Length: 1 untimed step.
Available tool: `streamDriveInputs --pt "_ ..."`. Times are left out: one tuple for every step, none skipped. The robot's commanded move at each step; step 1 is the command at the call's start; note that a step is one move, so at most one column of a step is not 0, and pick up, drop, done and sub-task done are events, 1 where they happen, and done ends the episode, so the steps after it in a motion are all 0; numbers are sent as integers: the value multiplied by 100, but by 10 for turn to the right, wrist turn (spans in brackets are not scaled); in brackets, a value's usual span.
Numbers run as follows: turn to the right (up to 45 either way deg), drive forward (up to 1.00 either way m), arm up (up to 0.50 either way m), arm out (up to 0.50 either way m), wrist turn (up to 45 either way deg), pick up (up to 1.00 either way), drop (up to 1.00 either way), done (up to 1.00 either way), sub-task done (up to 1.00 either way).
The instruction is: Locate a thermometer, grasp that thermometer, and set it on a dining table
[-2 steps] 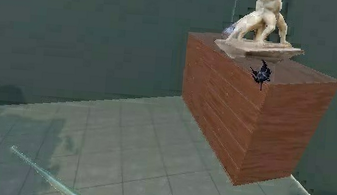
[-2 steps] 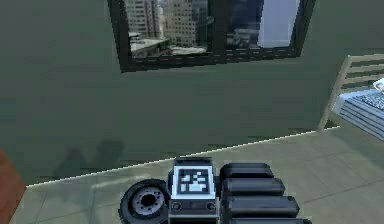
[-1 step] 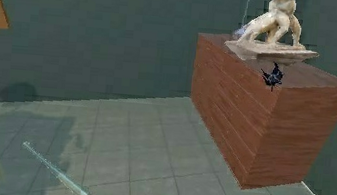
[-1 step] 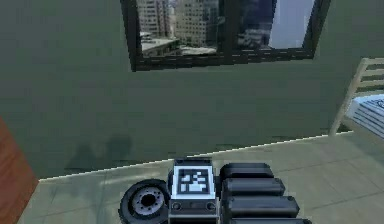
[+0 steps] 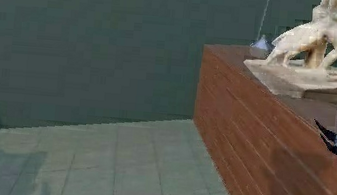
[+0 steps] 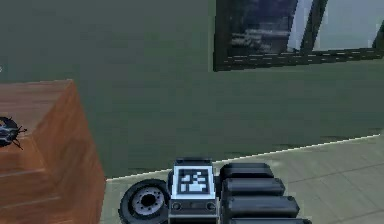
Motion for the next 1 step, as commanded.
streamDriveInputs --pt "-450 0 0 0 0 0 0 0 0"
